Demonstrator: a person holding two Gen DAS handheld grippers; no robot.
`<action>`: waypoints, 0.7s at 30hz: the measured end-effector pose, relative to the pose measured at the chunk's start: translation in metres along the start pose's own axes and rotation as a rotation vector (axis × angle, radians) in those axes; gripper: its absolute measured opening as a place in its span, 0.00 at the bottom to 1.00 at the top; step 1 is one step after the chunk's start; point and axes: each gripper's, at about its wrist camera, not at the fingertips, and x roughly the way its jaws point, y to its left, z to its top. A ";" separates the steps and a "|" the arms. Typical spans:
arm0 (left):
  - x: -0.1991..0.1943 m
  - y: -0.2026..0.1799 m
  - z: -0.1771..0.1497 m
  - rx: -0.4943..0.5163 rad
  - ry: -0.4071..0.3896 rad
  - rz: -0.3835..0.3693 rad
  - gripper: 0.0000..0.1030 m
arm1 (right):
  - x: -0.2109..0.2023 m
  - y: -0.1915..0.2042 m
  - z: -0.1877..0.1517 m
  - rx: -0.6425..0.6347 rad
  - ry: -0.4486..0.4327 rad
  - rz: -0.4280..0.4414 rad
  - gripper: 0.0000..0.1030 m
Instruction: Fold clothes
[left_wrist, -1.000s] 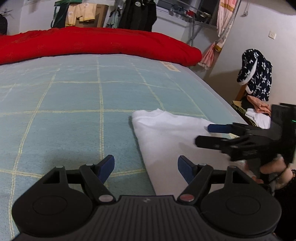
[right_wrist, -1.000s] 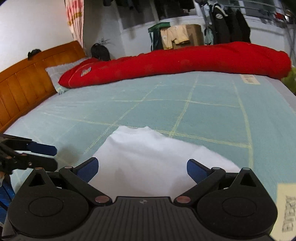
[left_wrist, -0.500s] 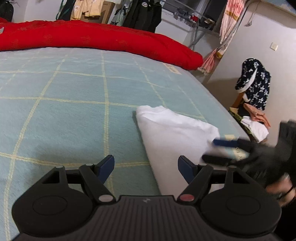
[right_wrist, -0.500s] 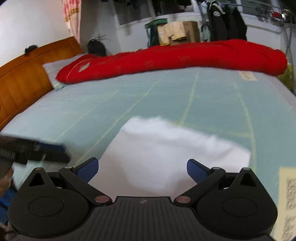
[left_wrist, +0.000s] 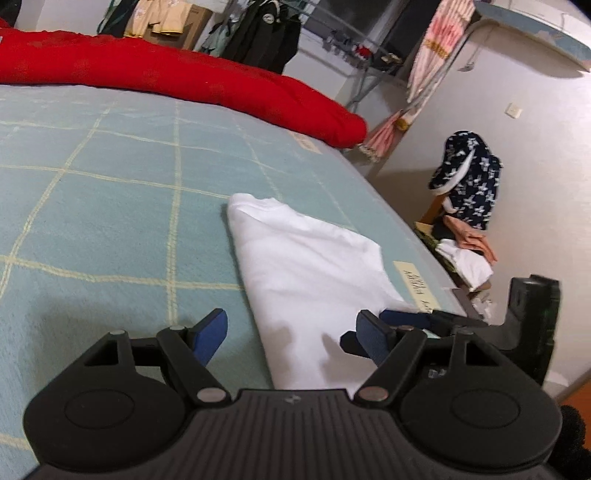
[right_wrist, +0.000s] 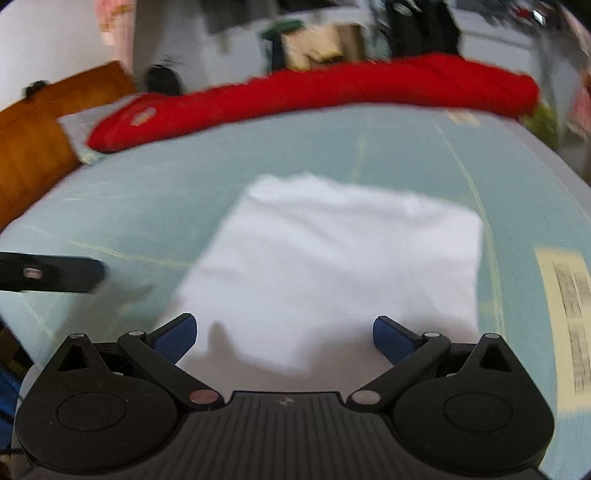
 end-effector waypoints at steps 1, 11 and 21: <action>-0.003 -0.001 -0.002 -0.001 -0.007 -0.011 0.74 | -0.007 0.001 -0.003 0.016 -0.012 -0.001 1.00; -0.023 -0.003 -0.011 -0.032 -0.048 -0.023 0.75 | -0.060 0.001 -0.005 0.103 -0.151 0.068 1.00; -0.009 -0.012 -0.001 -0.038 0.000 0.019 0.75 | -0.031 -0.049 -0.025 0.276 -0.102 0.102 1.00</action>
